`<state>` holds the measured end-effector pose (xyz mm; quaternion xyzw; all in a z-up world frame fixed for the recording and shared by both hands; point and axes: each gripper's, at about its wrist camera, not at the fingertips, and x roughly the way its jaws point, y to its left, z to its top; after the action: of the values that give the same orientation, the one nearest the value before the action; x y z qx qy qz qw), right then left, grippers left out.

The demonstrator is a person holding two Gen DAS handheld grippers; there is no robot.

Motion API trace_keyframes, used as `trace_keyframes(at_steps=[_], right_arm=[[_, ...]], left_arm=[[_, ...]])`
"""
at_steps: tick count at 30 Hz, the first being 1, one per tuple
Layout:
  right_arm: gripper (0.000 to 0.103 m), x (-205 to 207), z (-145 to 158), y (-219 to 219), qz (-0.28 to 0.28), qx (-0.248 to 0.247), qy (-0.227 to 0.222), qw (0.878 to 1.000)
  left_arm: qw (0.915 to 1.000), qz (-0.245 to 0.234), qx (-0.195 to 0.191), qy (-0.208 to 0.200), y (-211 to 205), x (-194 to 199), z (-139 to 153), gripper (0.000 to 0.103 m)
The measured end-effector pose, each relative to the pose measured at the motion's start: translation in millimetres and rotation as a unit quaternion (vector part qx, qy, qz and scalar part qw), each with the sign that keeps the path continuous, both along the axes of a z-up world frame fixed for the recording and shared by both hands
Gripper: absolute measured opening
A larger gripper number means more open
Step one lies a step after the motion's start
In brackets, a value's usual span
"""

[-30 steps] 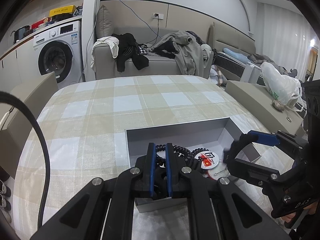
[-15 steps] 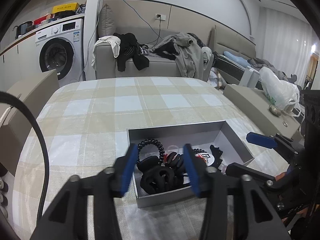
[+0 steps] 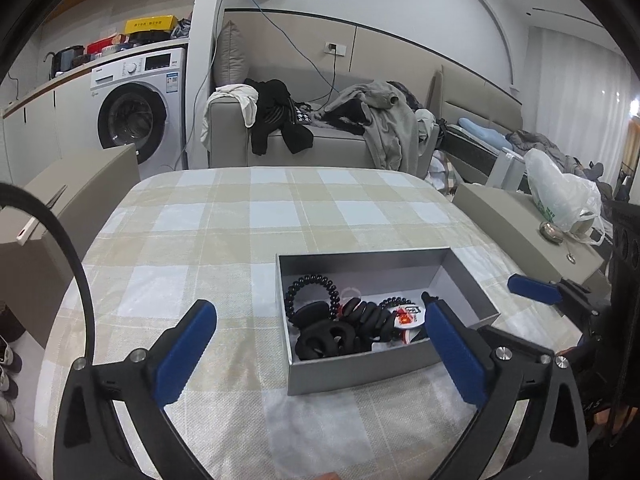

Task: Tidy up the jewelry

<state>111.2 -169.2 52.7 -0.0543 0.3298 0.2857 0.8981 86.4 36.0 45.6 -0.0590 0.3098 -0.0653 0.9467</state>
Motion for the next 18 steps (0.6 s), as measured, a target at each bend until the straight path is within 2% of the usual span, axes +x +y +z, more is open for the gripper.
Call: trace_keyframes(at_steps=[9,18], right_arm=[[0.103,-4,-1,-16,-0.013,0.019,-0.024,0.999],[0.103,-7,-8,-17,-0.018,0.014,-0.044,0.999]], left_arm=[[0.9997,0.009,0.019,-0.013,-2,-11,-10,0.101],[0.9993,0.013,0.025,-0.027,-1,-11,-19,0.101]])
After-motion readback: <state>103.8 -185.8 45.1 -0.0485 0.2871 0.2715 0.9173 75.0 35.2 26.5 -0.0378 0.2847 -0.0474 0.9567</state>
